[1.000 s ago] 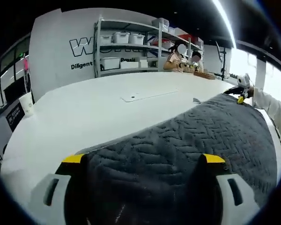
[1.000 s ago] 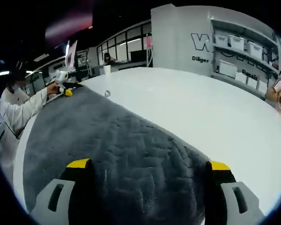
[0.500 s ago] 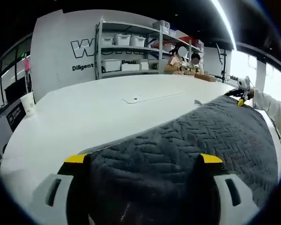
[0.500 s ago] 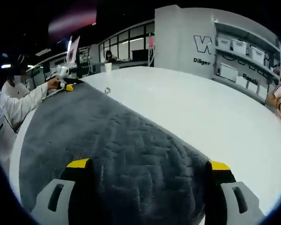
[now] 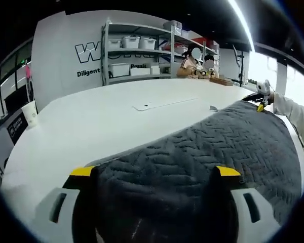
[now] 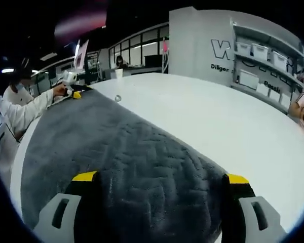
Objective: Open the folded towel by lifting each exposed corner and separating the folded layers until the towel lies flat within the target outline without major curled edges
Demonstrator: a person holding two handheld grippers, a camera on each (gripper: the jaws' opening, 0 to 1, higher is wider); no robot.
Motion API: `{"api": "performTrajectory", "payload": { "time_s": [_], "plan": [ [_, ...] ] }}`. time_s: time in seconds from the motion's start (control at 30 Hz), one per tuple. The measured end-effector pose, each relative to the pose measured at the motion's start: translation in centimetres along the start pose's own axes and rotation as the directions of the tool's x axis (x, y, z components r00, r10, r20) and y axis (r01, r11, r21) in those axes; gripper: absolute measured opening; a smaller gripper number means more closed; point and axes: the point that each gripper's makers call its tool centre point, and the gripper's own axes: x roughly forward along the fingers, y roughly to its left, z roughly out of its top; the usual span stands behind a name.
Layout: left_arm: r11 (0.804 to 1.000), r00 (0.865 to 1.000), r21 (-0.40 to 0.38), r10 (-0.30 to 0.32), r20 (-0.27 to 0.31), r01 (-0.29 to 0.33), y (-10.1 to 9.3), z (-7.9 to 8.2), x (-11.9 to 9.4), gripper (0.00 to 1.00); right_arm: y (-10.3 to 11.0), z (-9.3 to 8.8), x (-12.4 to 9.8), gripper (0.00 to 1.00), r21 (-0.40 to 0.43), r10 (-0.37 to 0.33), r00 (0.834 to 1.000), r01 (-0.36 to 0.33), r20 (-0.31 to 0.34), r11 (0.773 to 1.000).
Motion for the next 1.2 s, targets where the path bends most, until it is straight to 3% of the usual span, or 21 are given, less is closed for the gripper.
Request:
{"api": "performTrajectory", "payload": {
  "time_s": [0.33, 0.5, 0.67, 0.9, 0.97, 1.2],
  "plan": [
    [1.0, 1.0, -0.016, -0.023, -0.002, 0.023, -0.5, 0.1, -0.1, 0.99, 0.5, 0.8, -0.3, 1.0, 0.082, 0.006, 0.999, -0.01, 0.052, 0.997],
    [0.998, 0.999, -0.049, -0.04, 0.019, 0.041, -0.8, 0.4, -0.4, 0.99, 1.1, 0.7, -0.5, 1.0, 0.066, 0.001, 0.999, -0.003, 0.043, 0.998],
    [0.999, 0.999, -0.032, -0.032, 0.014, 0.032, -0.7, 0.9, -0.9, 0.99, 0.9, 1.3, -1.0, 1.0, 0.056, -0.016, 0.998, 0.013, 0.056, 0.998],
    [1.0, 1.0, 0.002, -0.015, -0.006, 0.015, -1.4, 1.2, -2.6, 0.99, 1.8, 1.5, -1.9, 1.0, -0.012, -0.029, 1.0, 0.029, -0.005, 0.999],
    [1.0, 1.0, 0.024, 0.016, -0.013, -0.016, -1.3, 0.9, -3.3, 0.99, 1.9, 1.5, -2.2, 1.0, -0.043, -0.046, 0.999, 0.045, -0.021, 0.998],
    [0.998, 1.0, 0.057, 0.018, -0.024, -0.017, -2.9, -0.2, -6.3, 0.99, 3.9, 1.8, -3.6, 1.0, -0.063, -0.036, 0.998, 0.033, -0.048, 0.997]
  ]
}}
